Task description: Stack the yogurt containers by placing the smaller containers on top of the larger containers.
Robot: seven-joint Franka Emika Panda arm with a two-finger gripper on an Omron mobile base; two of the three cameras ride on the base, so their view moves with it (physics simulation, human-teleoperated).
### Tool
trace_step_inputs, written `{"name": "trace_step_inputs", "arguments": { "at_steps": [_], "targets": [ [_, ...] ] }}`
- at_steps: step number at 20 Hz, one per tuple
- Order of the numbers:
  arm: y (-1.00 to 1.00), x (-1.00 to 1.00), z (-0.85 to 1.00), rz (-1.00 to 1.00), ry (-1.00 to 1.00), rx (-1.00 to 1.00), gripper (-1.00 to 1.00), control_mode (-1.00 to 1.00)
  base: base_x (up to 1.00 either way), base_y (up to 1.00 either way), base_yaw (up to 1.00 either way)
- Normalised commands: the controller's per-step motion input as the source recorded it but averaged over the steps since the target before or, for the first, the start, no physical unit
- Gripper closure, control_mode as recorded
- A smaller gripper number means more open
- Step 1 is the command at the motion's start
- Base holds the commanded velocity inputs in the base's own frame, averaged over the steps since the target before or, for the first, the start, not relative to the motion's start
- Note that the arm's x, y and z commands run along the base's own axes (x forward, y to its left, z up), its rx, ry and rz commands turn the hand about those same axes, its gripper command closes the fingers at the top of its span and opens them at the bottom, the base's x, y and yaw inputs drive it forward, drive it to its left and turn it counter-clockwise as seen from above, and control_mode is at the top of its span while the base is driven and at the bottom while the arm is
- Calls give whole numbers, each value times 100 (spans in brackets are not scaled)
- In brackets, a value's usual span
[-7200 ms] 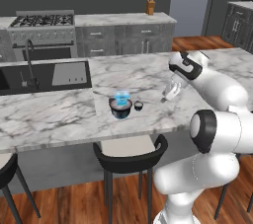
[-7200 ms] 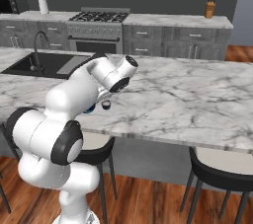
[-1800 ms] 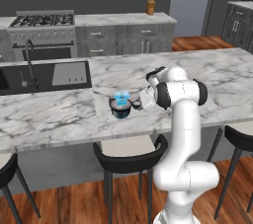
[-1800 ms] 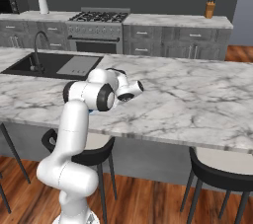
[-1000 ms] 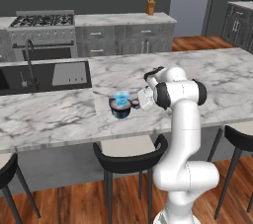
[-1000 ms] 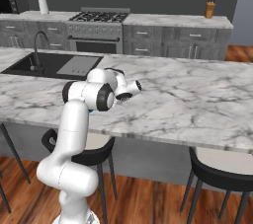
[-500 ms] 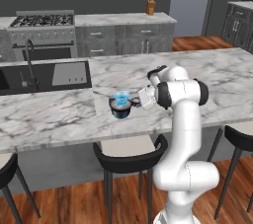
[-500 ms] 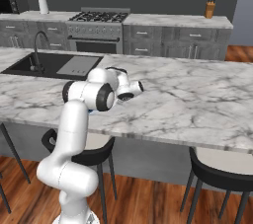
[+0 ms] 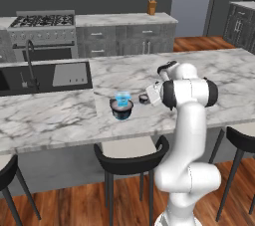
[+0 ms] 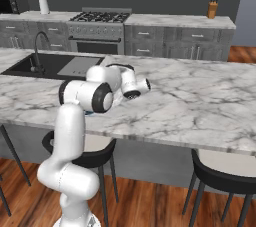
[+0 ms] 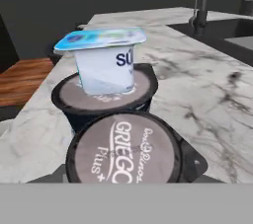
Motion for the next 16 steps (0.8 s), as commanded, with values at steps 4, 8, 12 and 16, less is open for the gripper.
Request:
{"name": "trace_step_inputs", "arguments": {
  "at_steps": [4, 8, 12, 16],
  "targets": [
    [-6, -64, 57, 0, -4, 0, 100, -100, 0, 0, 0],
    [-7, -72, 57, 0, -5, 0, 100, -100, 0, 0, 0],
    [-4, -84, 55, 0, -7, 0, 100, -100, 0, 0, 0],
    [-1, -87, 54, 0, -6, -1, 100, -100, 0, 0, 0]
  ]
}}
